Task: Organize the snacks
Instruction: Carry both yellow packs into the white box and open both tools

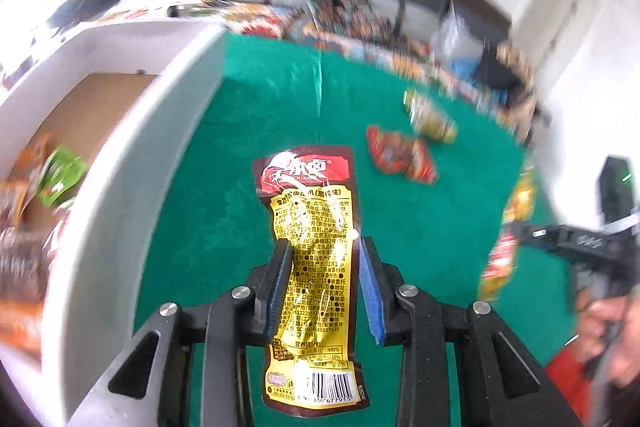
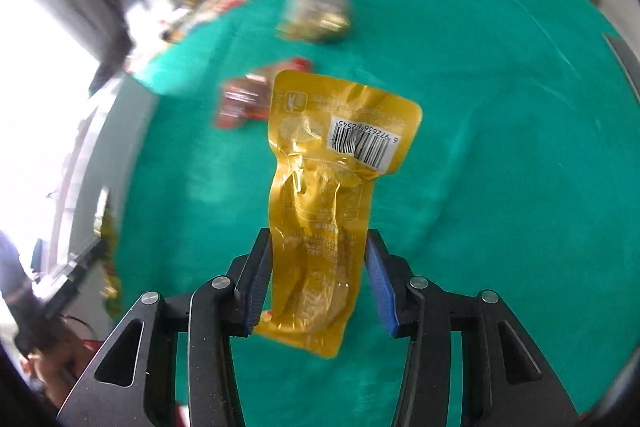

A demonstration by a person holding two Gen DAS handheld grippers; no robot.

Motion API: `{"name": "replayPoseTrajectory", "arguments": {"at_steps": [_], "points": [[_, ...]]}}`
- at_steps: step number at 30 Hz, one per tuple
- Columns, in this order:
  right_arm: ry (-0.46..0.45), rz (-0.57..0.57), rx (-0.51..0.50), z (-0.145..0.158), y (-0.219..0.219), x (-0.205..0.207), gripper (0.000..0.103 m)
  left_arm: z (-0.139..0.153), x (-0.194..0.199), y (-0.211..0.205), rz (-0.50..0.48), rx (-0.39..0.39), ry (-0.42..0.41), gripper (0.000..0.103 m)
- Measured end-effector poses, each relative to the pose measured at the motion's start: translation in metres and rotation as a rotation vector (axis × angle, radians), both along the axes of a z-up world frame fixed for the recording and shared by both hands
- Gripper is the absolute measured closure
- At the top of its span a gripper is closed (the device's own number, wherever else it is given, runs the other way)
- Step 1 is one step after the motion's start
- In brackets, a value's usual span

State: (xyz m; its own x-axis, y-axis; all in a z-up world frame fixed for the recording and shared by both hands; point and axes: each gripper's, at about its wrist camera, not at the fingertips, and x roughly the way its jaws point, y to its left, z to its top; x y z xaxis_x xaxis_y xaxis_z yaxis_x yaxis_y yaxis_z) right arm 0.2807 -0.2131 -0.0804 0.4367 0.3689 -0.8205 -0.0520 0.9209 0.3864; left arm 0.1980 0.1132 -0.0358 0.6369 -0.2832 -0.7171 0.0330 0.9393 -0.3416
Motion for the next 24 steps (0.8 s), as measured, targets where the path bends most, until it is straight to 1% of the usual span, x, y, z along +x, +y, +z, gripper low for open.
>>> {"name": "replayPoseTrajectory", "arguments": {"at_steps": [1,3,4,6,7,9,10,12,13,14,15,16,17,18,19,20,21,22,24], "points": [[-0.021,0.029,0.030,0.013,0.015,0.001,0.056,0.015,-0.011,0.015,0.028,-0.042,-0.024,0.070],[-0.060,0.093,0.085,0.041,0.050,0.003,0.056,0.043,-0.030,0.044,0.081,-0.089,-0.074,0.070],[-0.084,0.133,0.112,0.057,0.072,0.004,0.056,0.060,-0.042,0.063,0.113,-0.099,-0.105,0.070],[-0.122,0.218,0.170,0.084,0.116,0.000,0.055,0.085,-0.063,0.098,0.175,-0.093,-0.147,0.070],[-0.138,0.273,0.205,0.100,0.143,-0.002,0.055,0.093,-0.070,0.114,0.201,-0.082,-0.155,0.070],[-0.149,0.377,0.258,0.122,0.194,-0.007,0.055,0.106,-0.085,0.152,0.279,-0.024,-0.155,0.070],[-0.145,0.432,0.280,0.131,0.223,-0.010,0.055,0.107,-0.086,0.165,0.307,0.017,-0.149,0.069],[-0.121,0.517,0.298,0.136,0.274,-0.016,0.055,0.101,-0.089,0.194,0.369,0.098,-0.118,0.069],[-0.105,0.548,0.299,0.134,0.300,-0.019,0.054,0.092,-0.087,0.208,0.397,0.126,-0.094,0.064],[-0.093,0.570,0.292,0.129,0.320,-0.021,0.051,0.079,-0.081,0.224,0.417,0.149,-0.062,0.048],[-0.075,0.596,0.280,0.121,0.341,-0.022,0.049,0.065,-0.077,0.235,0.434,0.166,-0.030,0.038],[-0.044,0.621,0.261,0.109,0.363,-0.022,0.045,0.050,-0.071,0.245,0.451,0.179,0.018,0.022],[-0.021,0.629,0.255,0.099,0.373,-0.025,0.039,0.037,-0.067,0.251,0.464,0.185,0.063,0.021],[-0.012,0.626,0.249,0.092,0.376,-0.026,0.039,0.022,-0.063,0.258,0.472,0.171,0.118,0.021],[-0.026,0.606,0.243,0.086,0.372,-0.029,0.039,0.007,-0.061,0.261,0.472,0.132,0.161,0.021],[-0.049,0.586,0.239,0.084,0.360,-0.030,0.034,0.002,-0.062,0.262,0.470,0.102,0.172,0.021],[-0.081,0.566,0.218,0.082,0.346,-0.033,0.032,-0.002,-0.066,0.261,0.474,0.072,0.166,0.021],[-0.113,0.546,0.179,0.080,0.330,-0.029,0.031,-0.004,-0.068,0.257,0.484,0.063,0.149,0.021],[-0.200,0.479,0.062,0.072,0.284,-0.023,0.031,-0.001,-0.073,0.244,0.493,0.076,0.105,0.021]]}}
